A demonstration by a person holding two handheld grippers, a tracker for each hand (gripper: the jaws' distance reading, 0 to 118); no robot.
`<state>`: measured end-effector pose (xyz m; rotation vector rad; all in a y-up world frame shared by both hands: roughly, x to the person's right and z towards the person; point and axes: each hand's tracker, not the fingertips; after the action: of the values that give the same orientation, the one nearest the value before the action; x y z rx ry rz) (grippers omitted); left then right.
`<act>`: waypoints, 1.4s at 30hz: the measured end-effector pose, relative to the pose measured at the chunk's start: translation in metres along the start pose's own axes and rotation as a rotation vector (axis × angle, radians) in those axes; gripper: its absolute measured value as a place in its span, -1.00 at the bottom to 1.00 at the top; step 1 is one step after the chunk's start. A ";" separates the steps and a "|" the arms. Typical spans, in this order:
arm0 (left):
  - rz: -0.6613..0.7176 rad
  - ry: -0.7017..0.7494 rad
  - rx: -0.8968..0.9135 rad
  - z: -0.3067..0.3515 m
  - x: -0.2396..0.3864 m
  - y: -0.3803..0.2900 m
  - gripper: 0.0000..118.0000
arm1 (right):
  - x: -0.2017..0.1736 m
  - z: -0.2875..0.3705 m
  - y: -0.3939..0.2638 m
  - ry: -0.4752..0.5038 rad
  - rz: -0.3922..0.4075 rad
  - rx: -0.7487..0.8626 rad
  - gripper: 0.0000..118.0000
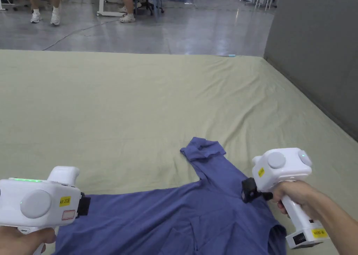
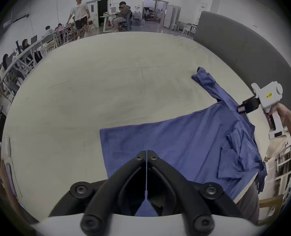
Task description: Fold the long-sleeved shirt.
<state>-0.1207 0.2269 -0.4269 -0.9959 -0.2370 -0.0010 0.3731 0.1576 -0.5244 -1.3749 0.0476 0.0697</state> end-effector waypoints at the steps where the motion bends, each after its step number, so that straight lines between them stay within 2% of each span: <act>1: 0.004 0.005 0.001 -0.003 -0.001 0.002 -1.00 | -0.006 -0.002 -0.003 -0.026 0.025 0.030 -0.12; 2: 0.021 0.010 -0.001 -0.006 -0.004 0.004 -1.00 | -0.010 0.002 -0.003 -0.063 0.088 0.064 -0.13; 3: 0.039 0.010 -0.003 -0.008 -0.006 0.006 -1.00 | -0.013 0.001 0.000 -0.065 0.083 0.048 -0.17; 4: 0.067 0.016 -0.004 -0.010 -0.009 0.009 -1.00 | -0.012 0.007 0.003 -0.053 0.054 0.039 -0.42; 5: 0.089 0.035 0.000 -0.013 -0.012 0.013 -1.00 | -0.012 0.012 0.002 -0.046 0.062 0.041 -0.75; 6: 0.110 0.067 0.006 -0.015 -0.015 0.017 -0.91 | -0.014 0.016 0.001 -0.054 0.101 0.054 -1.00; 7: 0.130 0.091 0.010 -0.017 -0.020 0.021 -0.61 | -0.014 0.017 0.003 -0.066 0.118 0.064 -1.00; 10: 0.188 0.095 0.007 -0.025 -0.036 0.030 0.82 | -0.016 0.017 -0.002 -0.061 0.108 0.074 -1.00; 11: 0.203 0.097 -0.006 -0.030 -0.040 0.032 0.87 | -0.014 0.012 -0.001 -0.060 0.104 0.078 -1.00; 14: 0.184 0.154 -0.045 -0.050 -0.049 0.035 0.86 | -0.016 0.009 -0.001 -0.059 0.083 0.081 -1.00; 15: 0.159 0.198 -0.084 -0.061 -0.050 0.035 0.83 | -0.017 0.009 -0.002 -0.061 0.084 0.077 -1.00; 16: 0.154 0.229 -0.099 -0.070 -0.051 0.035 0.70 | -0.019 0.009 -0.001 -0.066 0.087 0.074 -1.00; 18: 0.136 0.196 -0.116 -0.085 -0.050 0.033 0.63 | -0.022 0.008 -0.001 -0.076 0.098 0.070 -1.00; 19: 0.135 0.188 -0.165 -0.094 -0.047 0.031 0.29 | -0.022 0.006 -0.001 -0.081 0.103 0.072 -1.00; 20: 0.143 0.191 -0.196 -0.101 -0.044 0.029 0.07 | -0.022 0.004 -0.001 -0.084 0.103 0.073 -1.00; 21: 0.157 0.174 -0.168 -0.108 -0.044 0.027 -0.03 | -0.023 0.002 -0.001 -0.087 0.100 0.074 -1.00; 22: 0.123 0.238 -0.126 -0.104 -0.038 0.028 -0.13 | -0.024 0.001 -0.002 -0.089 0.096 0.076 -1.00; 23: 0.091 0.209 -0.141 -0.102 -0.033 0.031 -0.39 | -0.024 0.002 -0.003 -0.090 0.093 0.077 -1.00; 24: 0.064 0.184 -0.129 -0.096 -0.027 0.033 -0.82 | -0.024 0.003 -0.002 -0.092 0.093 0.077 -1.00; 25: 0.034 0.207 -0.105 -0.092 -0.024 0.035 -1.00 | -0.025 0.006 -0.001 -0.094 0.092 0.075 -1.00; 27: 0.024 0.117 -0.114 -0.079 -0.019 0.041 -1.00 | -0.022 0.019 0.002 -0.094 0.085 0.081 -1.00; 28: 0.041 0.119 -0.072 -0.066 -0.019 0.046 -1.00 | -0.021 0.031 0.003 -0.089 0.087 0.109 -1.00; 31: 0.023 0.133 0.036 -0.020 -0.025 0.071 -1.00 | -0.013 0.097 0.011 0.017 0.070 0.243 -1.00; 33: 0.032 0.116 0.129 0.023 -0.029 0.092 -1.00 | -0.012 0.145 0.019 0.049 0.110 0.313 -1.00; 37: 0.044 0.095 0.301 0.115 -0.033 0.135 -1.00 | -0.020 0.242 0.031 -0.018 0.191 0.496 -1.00; 42: 0.106 0.089 0.521 0.218 -0.047 0.212 -1.00 | -0.024 0.359 0.075 -0.067 0.201 0.675 -1.00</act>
<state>-0.1860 0.5193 -0.4991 -0.4871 -0.0935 0.1084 0.3410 0.5231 -0.5261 -0.6891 0.1401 0.2453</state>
